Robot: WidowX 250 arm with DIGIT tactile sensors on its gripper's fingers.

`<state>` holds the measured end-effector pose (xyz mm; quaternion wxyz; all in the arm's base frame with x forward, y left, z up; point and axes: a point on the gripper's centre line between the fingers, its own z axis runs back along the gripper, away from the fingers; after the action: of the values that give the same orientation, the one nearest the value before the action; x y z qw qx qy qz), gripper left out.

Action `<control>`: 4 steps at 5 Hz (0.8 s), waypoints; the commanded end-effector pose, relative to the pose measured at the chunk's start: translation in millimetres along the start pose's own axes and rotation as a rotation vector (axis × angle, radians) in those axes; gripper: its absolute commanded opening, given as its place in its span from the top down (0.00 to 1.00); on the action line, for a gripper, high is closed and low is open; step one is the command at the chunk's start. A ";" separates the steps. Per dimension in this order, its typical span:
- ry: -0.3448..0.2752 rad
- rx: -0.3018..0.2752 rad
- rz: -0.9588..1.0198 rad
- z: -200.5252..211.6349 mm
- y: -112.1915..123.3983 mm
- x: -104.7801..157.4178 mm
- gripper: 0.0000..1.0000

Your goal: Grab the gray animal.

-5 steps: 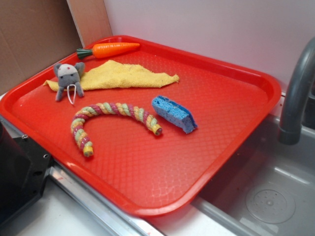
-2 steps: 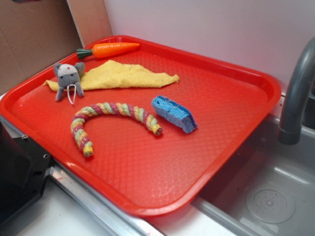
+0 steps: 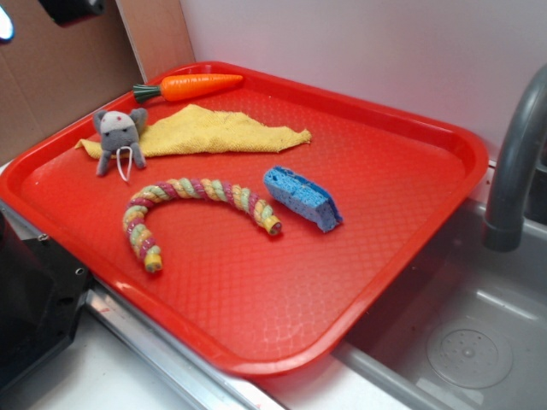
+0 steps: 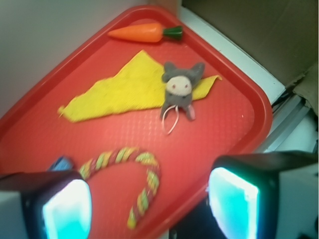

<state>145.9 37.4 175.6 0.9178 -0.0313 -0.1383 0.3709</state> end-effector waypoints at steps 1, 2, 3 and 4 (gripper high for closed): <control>-0.071 0.073 0.096 -51.8 21.0 44.1 0.00; -0.056 0.104 0.103 -79.7 28.8 58.6 0.00; -0.066 0.169 0.099 -106.3 32.1 66.8 0.00; -0.061 0.223 0.100 -130.7 38.6 73.5 0.00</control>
<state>202.4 118.4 49.2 0.8918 0.0757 -0.0995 0.4349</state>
